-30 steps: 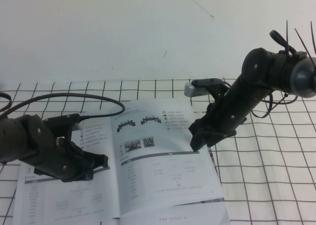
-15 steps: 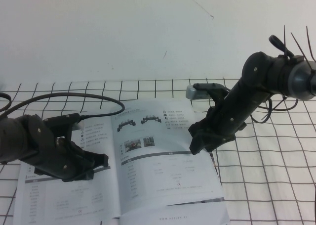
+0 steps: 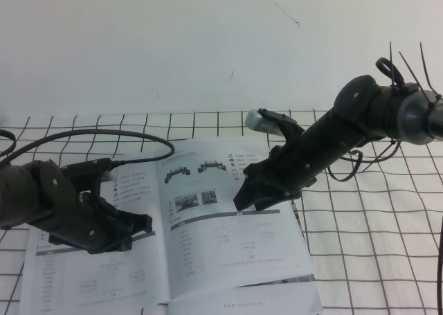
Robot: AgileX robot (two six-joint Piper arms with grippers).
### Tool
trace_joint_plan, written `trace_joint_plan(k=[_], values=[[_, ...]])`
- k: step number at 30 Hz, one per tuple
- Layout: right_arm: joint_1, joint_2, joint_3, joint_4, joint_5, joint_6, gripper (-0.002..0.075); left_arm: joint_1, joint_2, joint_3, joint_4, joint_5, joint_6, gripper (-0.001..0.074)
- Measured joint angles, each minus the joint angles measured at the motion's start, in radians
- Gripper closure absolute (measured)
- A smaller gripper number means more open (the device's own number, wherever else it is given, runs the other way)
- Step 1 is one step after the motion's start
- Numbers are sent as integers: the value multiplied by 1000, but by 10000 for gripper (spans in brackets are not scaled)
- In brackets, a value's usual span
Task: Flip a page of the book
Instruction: Open the closed book
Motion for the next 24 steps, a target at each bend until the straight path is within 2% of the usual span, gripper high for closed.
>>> trace_joint_plan(k=[3, 10, 13, 24], values=[[0, 0, -8, -37, 11, 4, 340, 0, 0, 0, 0, 0, 0, 737], [0, -21, -77, -351, 96, 158, 339, 0, 0, 0, 0, 0, 0, 737], [0, -22, -86, -431, 126, 202, 339, 0, 0, 0, 0, 0, 0, 737], [5, 21, -89, -330, 157, 161, 339, 0, 0, 0, -2, 0, 0, 737]])
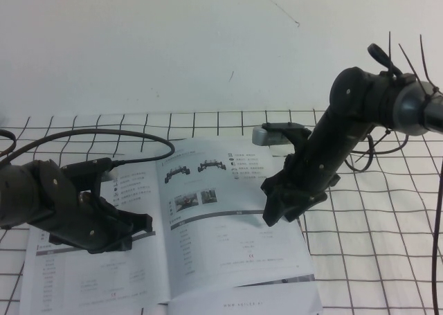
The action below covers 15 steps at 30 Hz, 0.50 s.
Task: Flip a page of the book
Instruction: Open the closed book
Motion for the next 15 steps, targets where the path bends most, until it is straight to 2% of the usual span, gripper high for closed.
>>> trace_joint_plan(k=[8, 15], values=[[15, 2, 0, 29, -4, -5, 339, 0, 0, 0, -4, -2, 0, 737], [15, 33, 0, 156, -18, -72, 339, 0, 0, 0, -11, -2, 4, 737]])
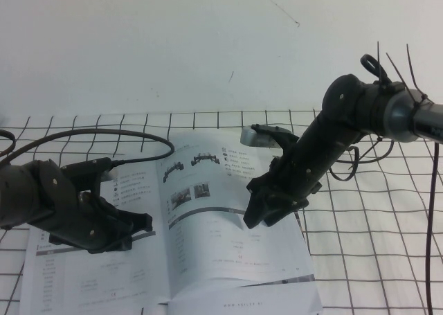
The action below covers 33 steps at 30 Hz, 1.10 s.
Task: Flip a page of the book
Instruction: Open the closed book
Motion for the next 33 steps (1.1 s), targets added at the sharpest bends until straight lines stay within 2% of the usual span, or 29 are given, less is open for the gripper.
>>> trace_joint_plan(k=[3, 9, 22, 25, 33], values=[[2, -6, -4, -25, 0, 0, 340, 0, 0, 0, -2, 0, 0, 737], [2, -40, -82, -194, 41, 43, 339, 0, 0, 0, -8, 0, 2, 737], [2, 16, -100, -213, 68, 84, 340, 0, 1, 0, -8, -2, 4, 737], [2, 18, -100, -193, 70, 85, 339, 0, 1, 0, -9, -2, 4, 737], [2, 24, -100, 58, 54, -4, 339, 0, 1, 0, -9, -2, 4, 737]])
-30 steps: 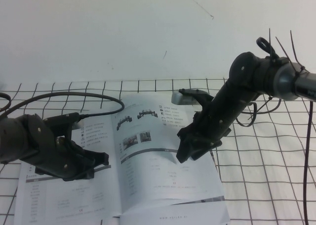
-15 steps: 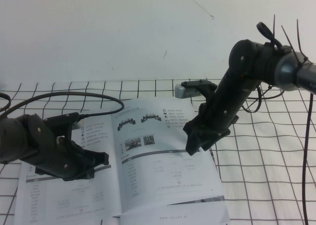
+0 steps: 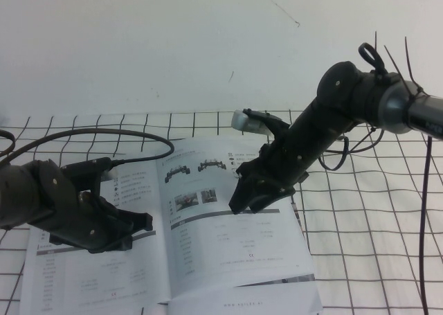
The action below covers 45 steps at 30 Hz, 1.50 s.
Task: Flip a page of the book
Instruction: Open the closed book
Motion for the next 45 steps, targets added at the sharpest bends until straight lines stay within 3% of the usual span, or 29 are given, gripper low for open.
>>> trace_joint_plan(k=[5, 13, 18, 37, 45], values=[[0, 2, 0, 8, -1, -10, 339, 0, 0, 0, -2, -1, 0, 737], [-7, -25, -25, -276, 53, 91, 340, 0, 0, 0, -2, -1, 5, 737], [-9, -10, -27, -348, 72, 113, 340, 0, 0, 0, -2, -1, 7, 737], [-11, 24, -30, -204, 53, 90, 340, 0, 0, 0, -4, -2, 7, 738], [3, 50, -30, -21, 29, 27, 340, 0, 0, 0, -4, -2, 7, 738]])
